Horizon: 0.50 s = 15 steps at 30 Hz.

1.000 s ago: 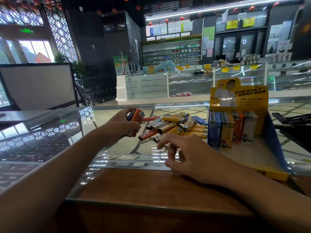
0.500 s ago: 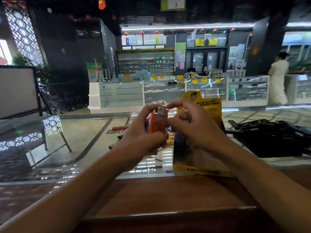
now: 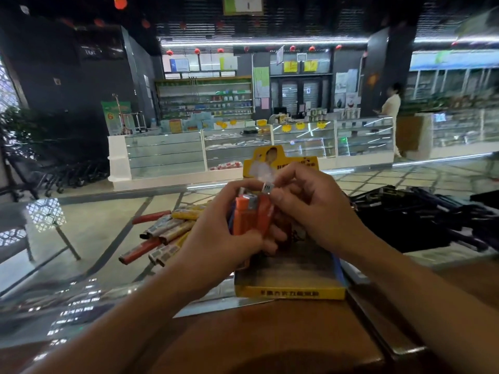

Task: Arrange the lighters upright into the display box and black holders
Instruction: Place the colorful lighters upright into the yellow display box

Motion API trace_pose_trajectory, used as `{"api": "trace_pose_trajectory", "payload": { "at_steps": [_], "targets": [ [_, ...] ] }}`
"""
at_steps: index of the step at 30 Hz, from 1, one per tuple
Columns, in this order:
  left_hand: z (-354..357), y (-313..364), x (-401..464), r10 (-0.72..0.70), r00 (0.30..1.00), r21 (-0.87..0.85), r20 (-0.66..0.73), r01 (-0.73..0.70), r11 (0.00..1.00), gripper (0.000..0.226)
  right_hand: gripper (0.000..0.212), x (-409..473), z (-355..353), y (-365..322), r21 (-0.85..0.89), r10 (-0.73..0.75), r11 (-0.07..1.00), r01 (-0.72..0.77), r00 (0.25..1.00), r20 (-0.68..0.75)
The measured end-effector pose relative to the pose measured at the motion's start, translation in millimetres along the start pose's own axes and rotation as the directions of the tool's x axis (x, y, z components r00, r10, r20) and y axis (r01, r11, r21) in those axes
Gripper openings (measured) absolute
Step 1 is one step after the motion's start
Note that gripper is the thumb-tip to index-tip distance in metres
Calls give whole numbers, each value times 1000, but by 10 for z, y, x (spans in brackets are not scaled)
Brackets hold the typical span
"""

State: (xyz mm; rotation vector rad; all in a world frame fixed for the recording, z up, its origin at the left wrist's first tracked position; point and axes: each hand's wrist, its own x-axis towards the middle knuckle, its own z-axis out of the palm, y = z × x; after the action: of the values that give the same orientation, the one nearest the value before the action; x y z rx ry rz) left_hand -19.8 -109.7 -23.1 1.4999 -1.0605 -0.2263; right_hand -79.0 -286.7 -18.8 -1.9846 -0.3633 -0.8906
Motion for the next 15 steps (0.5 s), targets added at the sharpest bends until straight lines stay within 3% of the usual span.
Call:
{"api": "trace_pose_trajectory", "payload": {
  "at_steps": [6, 10, 13, 15],
  "targets": [
    [7, -69, -35, -5, 999, 39, -36, 6, 999, 63, 9, 4, -51, 26, 174, 62, 984, -37, 988, -142],
    [-7, -98, -54, 20, 998, 38, -66, -17, 999, 57, 18, 1, -182, 36, 140, 101, 987, -80, 983, -150],
    [-55, -115, -58, 41, 995, 61, -93, -35, 998, 55, 13, -11, -307, 67, 123, 163, 983, -139, 964, -212],
    [-70, -127, -67, 47, 993, 138, -109, -32, 990, 58, 7, -12, -384, 112, 16, 148, 989, -148, 962, -229]
  ]
}}
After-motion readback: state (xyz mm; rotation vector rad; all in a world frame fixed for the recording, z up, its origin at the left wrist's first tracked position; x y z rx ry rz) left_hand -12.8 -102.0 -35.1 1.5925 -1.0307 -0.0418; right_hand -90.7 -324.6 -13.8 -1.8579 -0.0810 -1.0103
